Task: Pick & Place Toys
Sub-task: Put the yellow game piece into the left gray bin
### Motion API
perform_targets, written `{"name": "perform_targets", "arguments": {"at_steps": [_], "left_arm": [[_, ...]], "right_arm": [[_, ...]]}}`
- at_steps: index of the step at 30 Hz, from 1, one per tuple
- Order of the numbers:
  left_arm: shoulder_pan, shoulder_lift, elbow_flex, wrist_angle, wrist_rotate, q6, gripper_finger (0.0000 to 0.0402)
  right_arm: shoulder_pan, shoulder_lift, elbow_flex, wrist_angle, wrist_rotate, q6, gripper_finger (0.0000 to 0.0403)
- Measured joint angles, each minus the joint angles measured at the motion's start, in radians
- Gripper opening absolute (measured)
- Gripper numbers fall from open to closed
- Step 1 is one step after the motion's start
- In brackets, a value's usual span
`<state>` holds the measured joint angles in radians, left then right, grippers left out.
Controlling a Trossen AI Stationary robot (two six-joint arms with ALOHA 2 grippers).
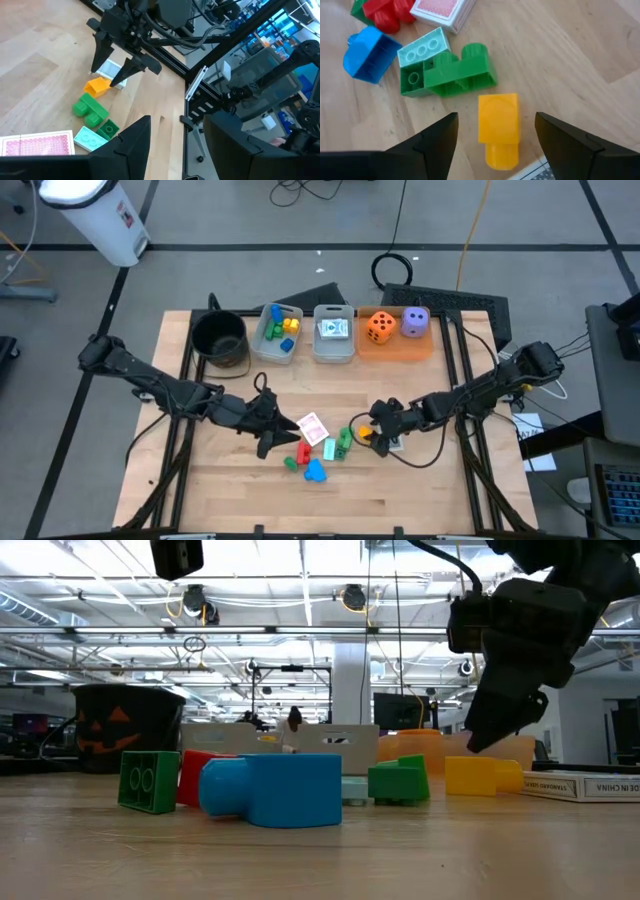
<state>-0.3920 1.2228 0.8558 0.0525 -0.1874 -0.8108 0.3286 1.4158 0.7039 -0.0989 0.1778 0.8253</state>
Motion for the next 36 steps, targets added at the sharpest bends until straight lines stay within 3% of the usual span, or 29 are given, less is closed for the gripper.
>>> {"name": "perform_targets", "arguments": {"at_steps": [19,24,36], "left_arm": [[0.024,0.0,0.0,-0.008,-0.004,-0.003,0.0186],[0.047,0.0,0.0,-0.008,0.004,-0.003,0.0186],[0.079,0.0,0.0,-0.005,0.039,0.004,0.0186]], "right_arm": [[0.023,0.0,-0.03,0.019,0.015,-0.129,0.0254],[0.039,0.0,-0.03,0.016,0.087,-0.107,0.0245],[0.04,0.053,-0.03,0.032,0.057,-0.101,0.0233]]}}
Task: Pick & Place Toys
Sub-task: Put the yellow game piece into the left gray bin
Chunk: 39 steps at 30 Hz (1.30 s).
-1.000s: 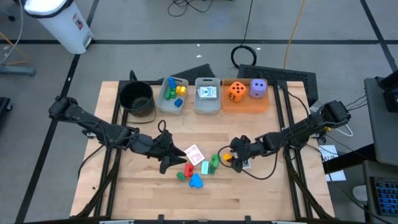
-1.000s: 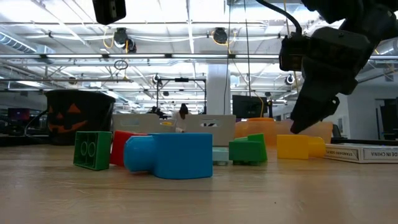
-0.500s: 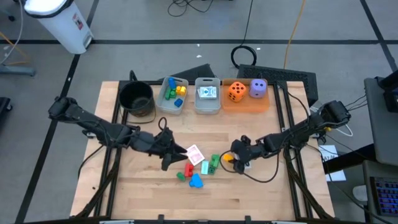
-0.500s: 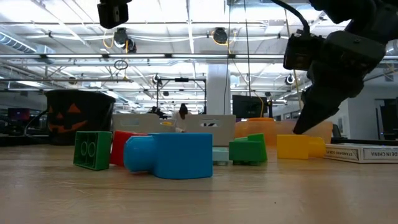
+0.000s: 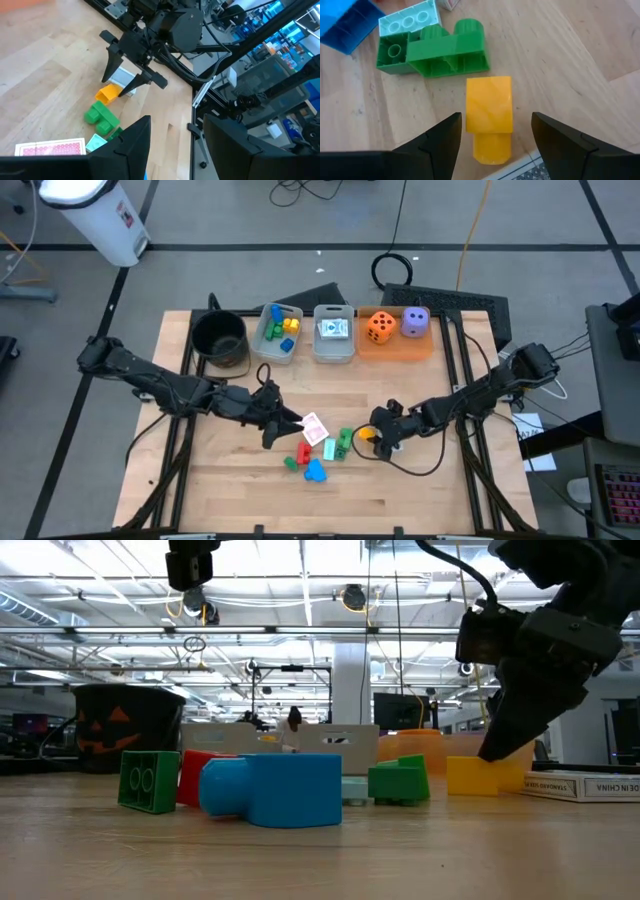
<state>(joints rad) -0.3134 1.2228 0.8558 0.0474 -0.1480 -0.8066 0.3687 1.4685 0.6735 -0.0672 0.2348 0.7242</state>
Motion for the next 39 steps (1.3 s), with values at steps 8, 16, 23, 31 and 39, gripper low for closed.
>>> {"name": "perform_targets", "arguments": {"at_steps": [8,16,23,31,39], "left_arm": [[0.005,0.0,0.0,0.0,0.004,0.0,0.0186],[0.005,0.0,0.0,0.0,0.006,0.0,0.0186],[0.005,0.0,0.0,-0.001,0.009,-0.001,0.0186],[0.005,0.0,0.0,-0.002,0.009,-0.001,0.0186],[0.005,0.0,0.0,-0.002,0.009,-0.004,0.0186]], "right_arm": [[0.0,0.015,0.0,0.008,0.022,0.0,0.0223],[0.0,0.036,0.0,0.063,0.026,-0.003,0.0188],[0.0,0.036,0.0,0.041,0.026,-0.003,0.0135],[0.0,0.036,0.0,0.034,0.026,-0.007,0.0149],[-0.002,0.035,0.0,0.043,0.026,0.019,0.0114]]}}
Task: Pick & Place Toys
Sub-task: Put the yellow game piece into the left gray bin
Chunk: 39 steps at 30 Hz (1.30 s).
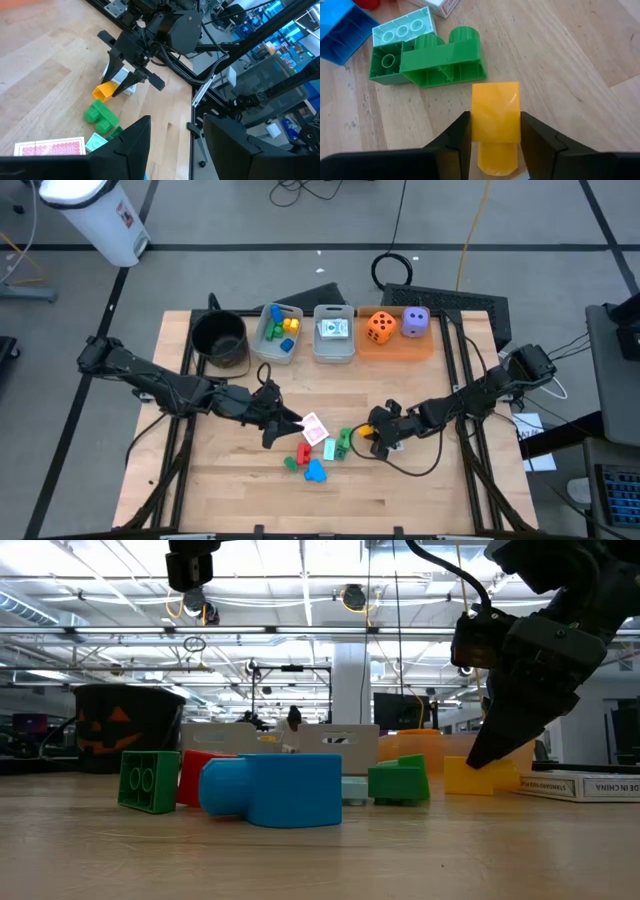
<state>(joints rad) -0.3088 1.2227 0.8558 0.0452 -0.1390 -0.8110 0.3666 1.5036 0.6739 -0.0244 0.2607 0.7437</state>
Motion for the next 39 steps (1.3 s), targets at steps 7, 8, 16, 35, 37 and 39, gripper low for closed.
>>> {"name": "perform_targets", "arguments": {"at_steps": [7,8,16,35,37,39], "left_arm": [[0.0,0.0,0.0,-0.001,0.0,-0.002,0.0186],[0.0,0.0,0.0,-0.001,0.0,-0.002,0.0186],[0.01,0.0,0.0,0.014,0.001,-0.084,0.0186],[0.236,0.093,-0.002,0.096,0.341,-0.379,0.0186],[0.249,0.122,-0.001,0.116,0.367,-0.411,0.0186],[0.261,0.157,-0.001,0.165,0.384,-0.423,0.0186]], "right_arm": [[0.0,-0.007,0.0,0.001,-0.002,0.007,0.0114],[-0.001,-0.011,0.0,0.008,-0.002,0.007,0.0114],[-0.001,-0.108,0.0,0.125,-0.004,-0.052,0.0114],[-0.112,-0.243,0.216,0.163,0.007,-0.419,0.0114],[-0.128,-0.23,0.243,0.156,0.005,-0.446,0.0114],[-0.142,-0.214,0.265,0.148,0.002,-0.459,0.0114]]}}
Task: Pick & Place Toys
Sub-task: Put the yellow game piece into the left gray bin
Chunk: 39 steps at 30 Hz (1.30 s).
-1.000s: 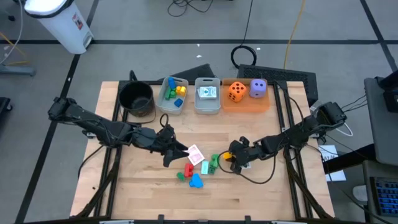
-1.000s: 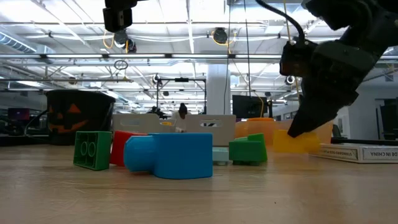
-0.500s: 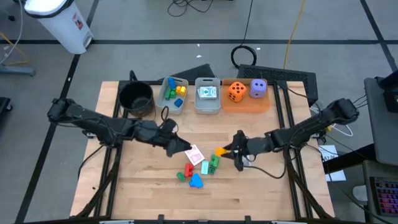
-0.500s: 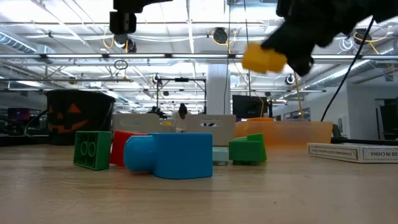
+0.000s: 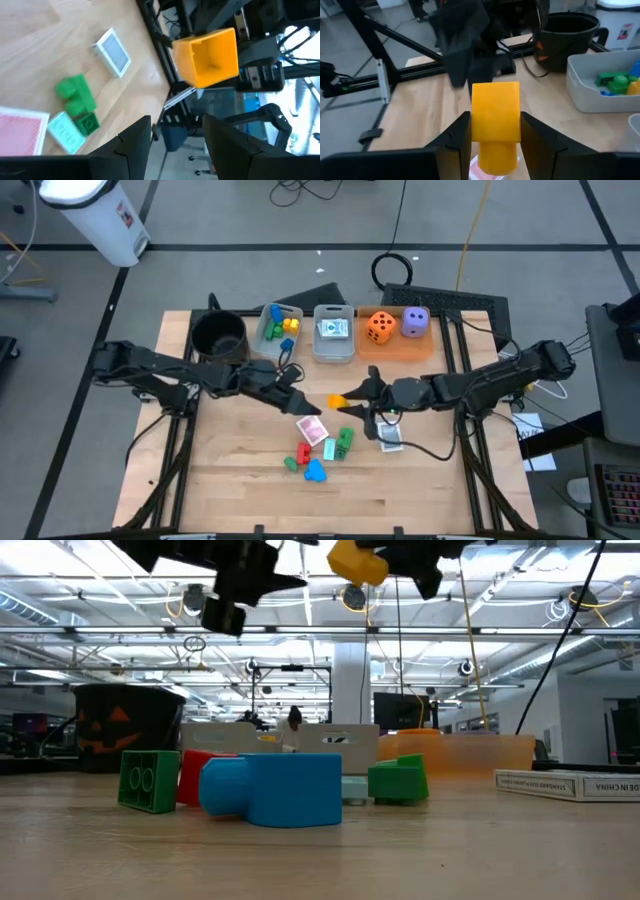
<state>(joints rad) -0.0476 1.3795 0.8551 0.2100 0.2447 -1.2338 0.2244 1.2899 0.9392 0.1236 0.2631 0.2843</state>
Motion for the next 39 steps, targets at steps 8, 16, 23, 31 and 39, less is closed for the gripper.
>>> {"name": "perform_targets", "arguments": {"at_steps": [8,16,23,31,39], "left_arm": [[0.033,0.056,0.0,0.201,-0.001,0.035,0.0186],[0.055,0.055,0.0,0.176,-0.024,-0.001,0.0186],[0.055,0.055,0.0,0.169,-0.06,-0.026,0.0186],[0.055,0.055,0.0,0.182,-0.063,-0.033,0.0186],[0.055,0.055,0.001,0.151,-0.064,-0.033,0.0186]], "right_arm": [[-0.009,0.016,0.004,-0.014,-0.001,0.013,0.0114],[-0.009,0.016,0.004,-0.015,-0.005,0.013,0.0114],[-0.009,0.017,0.004,-0.018,-0.005,0.007,0.0114],[-0.033,0.018,0.004,-0.019,-0.006,0.007,0.0114],[-0.033,0.018,0.004,0.028,-0.008,-0.018,0.0114]]}}
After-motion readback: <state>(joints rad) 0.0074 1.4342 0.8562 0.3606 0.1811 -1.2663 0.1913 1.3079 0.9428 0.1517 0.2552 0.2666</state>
